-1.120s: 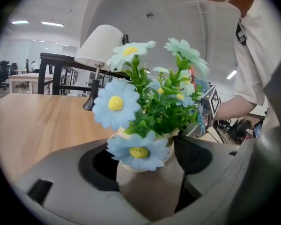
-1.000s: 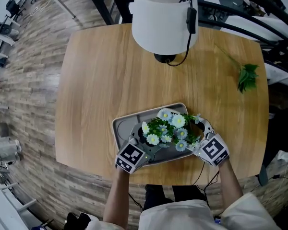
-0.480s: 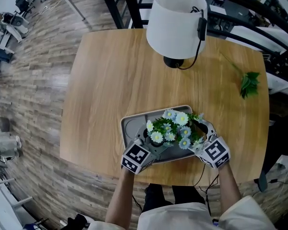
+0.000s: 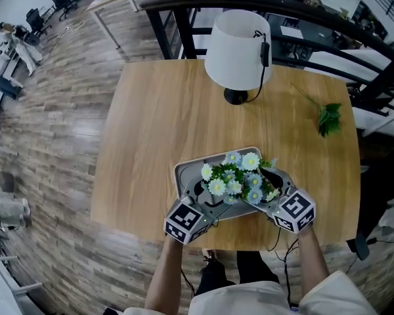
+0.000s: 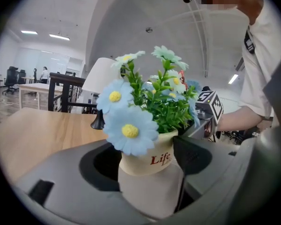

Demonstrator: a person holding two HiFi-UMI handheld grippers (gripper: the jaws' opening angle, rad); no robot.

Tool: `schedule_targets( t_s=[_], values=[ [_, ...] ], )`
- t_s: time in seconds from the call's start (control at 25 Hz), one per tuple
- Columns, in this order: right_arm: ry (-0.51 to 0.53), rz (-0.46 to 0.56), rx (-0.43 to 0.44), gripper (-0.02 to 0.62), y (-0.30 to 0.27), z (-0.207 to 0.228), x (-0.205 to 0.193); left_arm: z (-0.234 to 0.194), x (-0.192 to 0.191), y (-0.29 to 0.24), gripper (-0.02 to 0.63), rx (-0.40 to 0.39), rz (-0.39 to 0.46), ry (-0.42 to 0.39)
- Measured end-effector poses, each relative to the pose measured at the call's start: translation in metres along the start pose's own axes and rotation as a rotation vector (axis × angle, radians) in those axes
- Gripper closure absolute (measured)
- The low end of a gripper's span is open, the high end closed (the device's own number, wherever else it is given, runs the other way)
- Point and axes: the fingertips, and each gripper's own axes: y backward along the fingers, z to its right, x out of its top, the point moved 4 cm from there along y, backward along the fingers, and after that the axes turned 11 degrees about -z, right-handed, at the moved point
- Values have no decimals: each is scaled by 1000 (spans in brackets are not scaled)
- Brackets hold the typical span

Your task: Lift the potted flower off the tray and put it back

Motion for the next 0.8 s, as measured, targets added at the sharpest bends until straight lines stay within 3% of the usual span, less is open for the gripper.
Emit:
schedule_targets(
  t_s=[0.8],
  values=[
    [51,89,-102,184,86,-118,54,80,40,119,236,-2,129,-39]
  ],
)
